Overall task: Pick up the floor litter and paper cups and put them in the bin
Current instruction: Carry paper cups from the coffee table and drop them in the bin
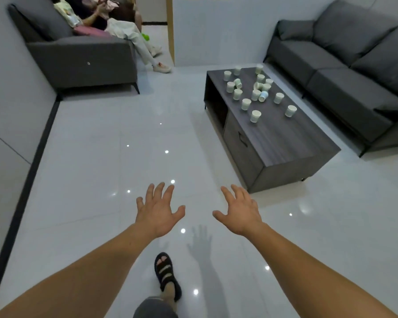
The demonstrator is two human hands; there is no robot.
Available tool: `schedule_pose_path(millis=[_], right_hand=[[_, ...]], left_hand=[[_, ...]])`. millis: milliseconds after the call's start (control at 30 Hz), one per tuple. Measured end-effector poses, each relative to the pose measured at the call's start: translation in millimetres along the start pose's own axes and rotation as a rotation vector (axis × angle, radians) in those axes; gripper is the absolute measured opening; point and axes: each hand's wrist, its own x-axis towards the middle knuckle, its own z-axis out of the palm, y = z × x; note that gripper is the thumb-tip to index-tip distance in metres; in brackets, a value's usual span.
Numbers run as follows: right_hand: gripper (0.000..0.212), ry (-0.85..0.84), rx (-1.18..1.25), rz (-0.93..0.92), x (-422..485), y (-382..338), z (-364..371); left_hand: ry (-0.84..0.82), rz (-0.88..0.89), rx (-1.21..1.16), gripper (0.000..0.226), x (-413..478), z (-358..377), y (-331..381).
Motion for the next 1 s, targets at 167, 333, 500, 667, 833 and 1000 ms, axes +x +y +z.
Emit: schedule_pose_path(millis=[167, 333, 500, 667, 833, 1000], right_hand=[[0.082, -0.011, 0.005, 0.105, 85, 22, -26], [0.082, -0.025, 0.028, 0.218, 158, 44, -52], [0.083, -0.051, 0.082, 0.272, 228, 77, -72], [0.083, -0.061, 0.119, 0.283, 331, 125, -96], [0.082, -0.072, 0.115, 0.274, 422, 168, -134], [0.08, -0.085, 0.116, 0.305, 500, 207, -166]], left_hand=[[-0.021, 0.063, -0.008, 0.077, 122, -17, 13], [-0.02, 0.171, -0.014, 0.077, 227, -50, 41], [-0.025, 0.244, -0.001, 0.078, 319, -60, 78], [-0.07, 0.276, 0.026, 0.079, 425, -58, 124], [-0.089, 0.27, 0.045, 0.079, 513, -69, 169], [-0.135, 0.279, 0.013, 0.081, 589, -74, 204]])
